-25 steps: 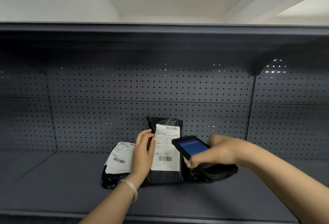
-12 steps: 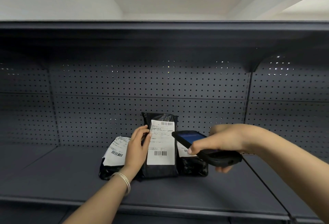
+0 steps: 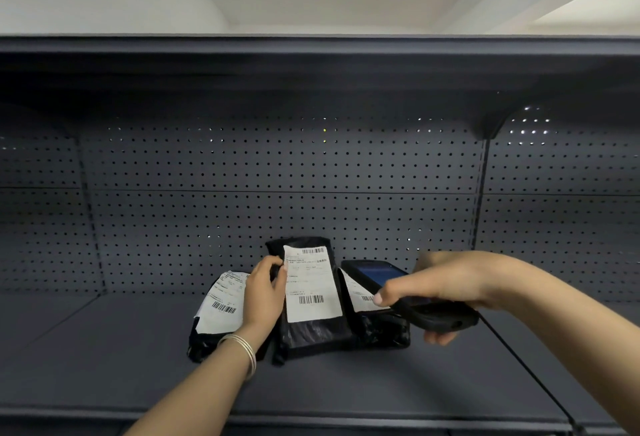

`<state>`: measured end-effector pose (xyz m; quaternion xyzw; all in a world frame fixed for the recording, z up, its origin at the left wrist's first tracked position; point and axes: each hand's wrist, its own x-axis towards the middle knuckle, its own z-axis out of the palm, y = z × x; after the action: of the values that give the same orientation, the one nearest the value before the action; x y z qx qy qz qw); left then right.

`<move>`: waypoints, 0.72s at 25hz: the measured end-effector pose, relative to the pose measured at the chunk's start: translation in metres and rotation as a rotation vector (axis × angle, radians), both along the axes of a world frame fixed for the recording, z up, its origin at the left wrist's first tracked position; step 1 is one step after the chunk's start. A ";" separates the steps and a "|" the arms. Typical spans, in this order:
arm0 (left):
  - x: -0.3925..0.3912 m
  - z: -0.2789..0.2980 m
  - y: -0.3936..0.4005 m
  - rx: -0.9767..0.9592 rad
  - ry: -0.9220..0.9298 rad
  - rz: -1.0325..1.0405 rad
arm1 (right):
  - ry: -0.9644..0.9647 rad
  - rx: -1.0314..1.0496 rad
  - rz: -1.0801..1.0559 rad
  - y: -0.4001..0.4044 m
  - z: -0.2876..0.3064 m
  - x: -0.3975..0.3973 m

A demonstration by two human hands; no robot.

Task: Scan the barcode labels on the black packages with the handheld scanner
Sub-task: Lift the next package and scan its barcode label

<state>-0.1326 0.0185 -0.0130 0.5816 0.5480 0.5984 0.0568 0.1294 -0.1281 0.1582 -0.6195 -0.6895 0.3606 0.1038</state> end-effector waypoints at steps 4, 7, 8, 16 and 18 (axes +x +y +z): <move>0.003 -0.018 0.019 -0.196 0.008 -0.038 | 0.000 -0.009 -0.032 0.008 -0.005 -0.008; 0.009 -0.027 0.031 -0.280 -0.011 -0.033 | -0.003 0.001 -0.073 0.016 -0.007 -0.014; 0.011 -0.028 0.035 -0.294 -0.022 -0.028 | -0.005 -0.002 -0.085 0.019 -0.007 -0.016; 0.027 -0.024 0.054 -0.353 0.019 -0.116 | 0.018 -0.021 -0.111 0.038 -0.017 -0.028; 0.018 -0.020 0.054 -0.341 0.047 -0.135 | 0.011 -0.037 -0.107 0.041 -0.019 -0.034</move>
<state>-0.1145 0.0726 -0.0334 0.6130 0.6025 0.4777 0.1819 0.0957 -0.0869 0.1397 -0.6555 -0.6479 0.3705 0.1153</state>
